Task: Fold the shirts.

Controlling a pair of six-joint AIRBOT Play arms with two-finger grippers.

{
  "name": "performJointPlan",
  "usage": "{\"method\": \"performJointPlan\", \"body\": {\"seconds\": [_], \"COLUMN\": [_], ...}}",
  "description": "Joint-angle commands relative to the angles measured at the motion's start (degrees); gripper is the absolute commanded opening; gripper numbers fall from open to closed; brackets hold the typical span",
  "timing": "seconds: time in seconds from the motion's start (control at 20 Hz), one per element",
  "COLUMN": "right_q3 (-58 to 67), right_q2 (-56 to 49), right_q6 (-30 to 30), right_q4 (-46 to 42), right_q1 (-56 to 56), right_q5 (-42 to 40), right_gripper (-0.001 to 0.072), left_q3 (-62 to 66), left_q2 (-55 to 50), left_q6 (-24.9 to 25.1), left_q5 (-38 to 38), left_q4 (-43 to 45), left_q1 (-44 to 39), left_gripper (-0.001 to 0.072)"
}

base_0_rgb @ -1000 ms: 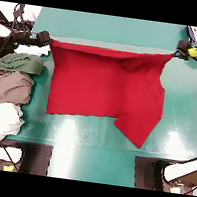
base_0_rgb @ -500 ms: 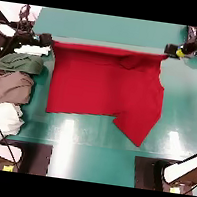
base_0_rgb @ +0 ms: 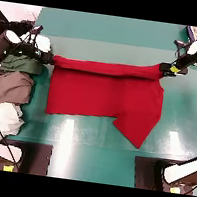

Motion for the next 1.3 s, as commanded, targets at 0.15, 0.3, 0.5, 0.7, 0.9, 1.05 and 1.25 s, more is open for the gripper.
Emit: {"method": "performJointPlan", "body": {"seconds": [0.15, 0.3, 0.5, 0.7, 0.9, 1.05, 1.25], "right_q3": [-6.60, -6.47, -6.60, -6.60, -14.14, -26.71, -37.33], "right_q2": [0.96, 1.38, 5.86, 11.23, 18.80, 25.86, 32.61], "right_q6": [0.37, 0.35, -3.50, -7.61, -10.36, -12.74, -14.36], "right_q4": [-0.42, -0.37, 6.80, 17.66, 18.05, 25.40, 31.61], "right_q1": [1.38, 1.38, -1.73, -6.91, -9.46, -12.63, -16.35], "right_q5": [-0.28, 1.70, 6.47, 13.14, 14.53, 12.92, 10.10], "right_gripper": [0.0018, 0.0392, 0.0391, 0.0388, 0.0355, 0.0314, 0.0314], "left_q3": [-1.31, -1.27, -0.39, -5.05, -21.62, -32.92, -41.55], "left_q2": [0.02, 0.02, 0.48, 5.46, 16.09, 22.75, 26.27], "left_q6": [-0.87, -3.87, -7.39, -7.21, -5.88, -5.92, -5.95], "left_q5": [-3.54, -5.99, -14.29, -21.38, -19.39, -18.75, -17.18], "left_q4": [0.31, 0.42, 0.37, 0.33, 0.13, 0.35, 0.33], "left_q1": [-0.11, 0.07, 3.23, 7.23, 8.70, 8.70, 8.70], "left_gripper": [0.0023, 0.0471, 0.0490, 0.0490, 0.0490, 0.0490, 0.0490]}}
